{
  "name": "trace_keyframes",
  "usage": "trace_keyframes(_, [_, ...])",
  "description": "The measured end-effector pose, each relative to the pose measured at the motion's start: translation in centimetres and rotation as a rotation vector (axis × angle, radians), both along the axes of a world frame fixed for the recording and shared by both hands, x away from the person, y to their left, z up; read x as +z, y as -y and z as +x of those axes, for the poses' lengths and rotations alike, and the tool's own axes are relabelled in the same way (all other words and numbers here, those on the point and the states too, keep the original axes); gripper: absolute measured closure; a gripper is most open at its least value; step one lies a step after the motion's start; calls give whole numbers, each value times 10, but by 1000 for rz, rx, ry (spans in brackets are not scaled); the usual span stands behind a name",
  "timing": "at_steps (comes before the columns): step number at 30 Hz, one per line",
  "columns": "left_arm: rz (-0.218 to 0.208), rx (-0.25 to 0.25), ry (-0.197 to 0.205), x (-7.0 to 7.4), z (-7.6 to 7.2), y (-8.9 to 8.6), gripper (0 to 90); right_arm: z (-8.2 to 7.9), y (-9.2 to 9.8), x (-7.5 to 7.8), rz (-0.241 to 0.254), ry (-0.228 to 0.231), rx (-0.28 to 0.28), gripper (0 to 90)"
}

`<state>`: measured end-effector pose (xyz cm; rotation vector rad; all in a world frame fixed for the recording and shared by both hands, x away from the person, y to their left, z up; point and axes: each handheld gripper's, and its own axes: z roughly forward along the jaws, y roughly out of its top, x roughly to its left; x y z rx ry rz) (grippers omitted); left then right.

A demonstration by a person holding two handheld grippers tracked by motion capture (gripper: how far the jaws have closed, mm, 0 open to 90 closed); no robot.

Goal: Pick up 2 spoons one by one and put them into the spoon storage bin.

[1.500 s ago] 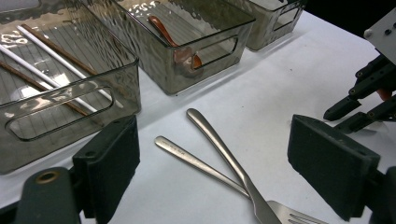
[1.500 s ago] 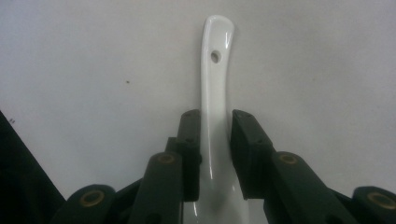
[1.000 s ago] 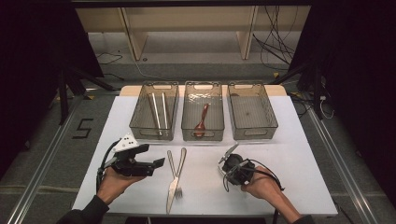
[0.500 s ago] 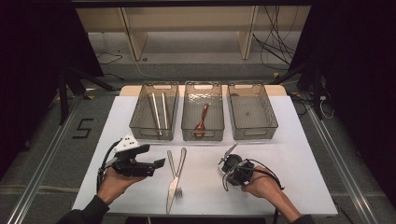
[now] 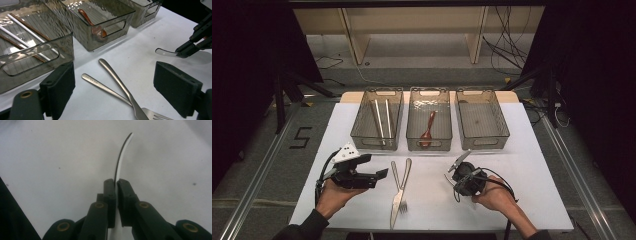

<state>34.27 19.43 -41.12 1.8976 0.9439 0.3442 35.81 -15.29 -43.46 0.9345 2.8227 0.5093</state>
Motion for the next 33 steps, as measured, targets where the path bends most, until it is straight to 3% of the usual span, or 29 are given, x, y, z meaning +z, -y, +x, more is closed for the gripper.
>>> trace_keyframes(7, [-7,9,4,1,1,-3,164,6,7,16,70,61,-33,862])
trace_keyframes(16, [-10,19,8,2,-1,-5,163,26,13,40,159,132,-75,861])
trace_keyframes(33, [-31,40,37,4,-5,-9,163,53,5,56,238,204,-128,861])
